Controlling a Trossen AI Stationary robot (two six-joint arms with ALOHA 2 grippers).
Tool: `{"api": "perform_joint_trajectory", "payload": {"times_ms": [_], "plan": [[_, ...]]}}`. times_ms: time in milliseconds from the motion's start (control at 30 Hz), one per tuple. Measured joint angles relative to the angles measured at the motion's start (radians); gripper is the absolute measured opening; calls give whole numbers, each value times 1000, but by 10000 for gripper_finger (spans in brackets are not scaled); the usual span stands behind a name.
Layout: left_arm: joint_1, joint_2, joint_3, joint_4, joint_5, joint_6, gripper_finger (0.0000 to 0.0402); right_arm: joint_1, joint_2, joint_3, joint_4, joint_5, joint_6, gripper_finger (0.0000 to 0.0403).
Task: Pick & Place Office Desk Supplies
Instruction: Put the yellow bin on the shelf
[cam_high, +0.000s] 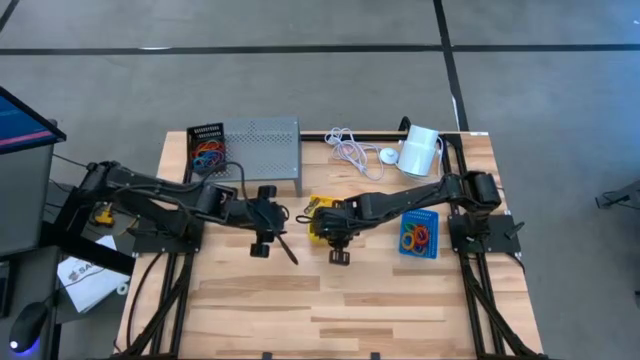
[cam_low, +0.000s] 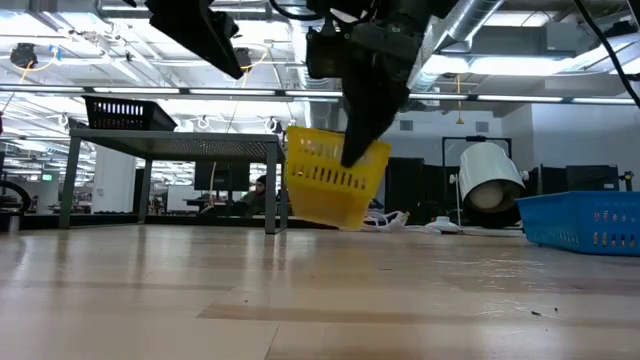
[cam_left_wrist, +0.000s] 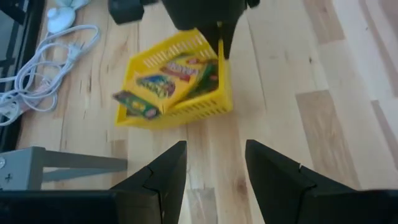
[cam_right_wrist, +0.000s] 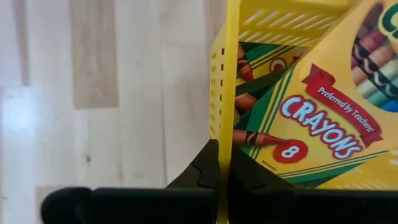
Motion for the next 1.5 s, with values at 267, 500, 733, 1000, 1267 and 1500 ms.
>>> {"api": "perform_joint_trajectory", "payload": {"times_ms": [267,500,733,1000,1267,1500], "plan": [[0,-17,0,0,3,-24,159,13,22,0,69,-36,1,0],[0,-23,0,1,3,-24,159,10,91,5,171,-92,0,0],[0,-25,0,-8,2,-24,159,11,119,6,232,-116,-2,0],[0,-25,0,-9,2,-24,159,16,117,6,241,-152,0,9],[0,-25,0,-9,2,-24,159,26,117,5,247,-154,21,62],[0,-25,0,-10,3,-25,159,24,117,5,254,-148,15,95]]}}
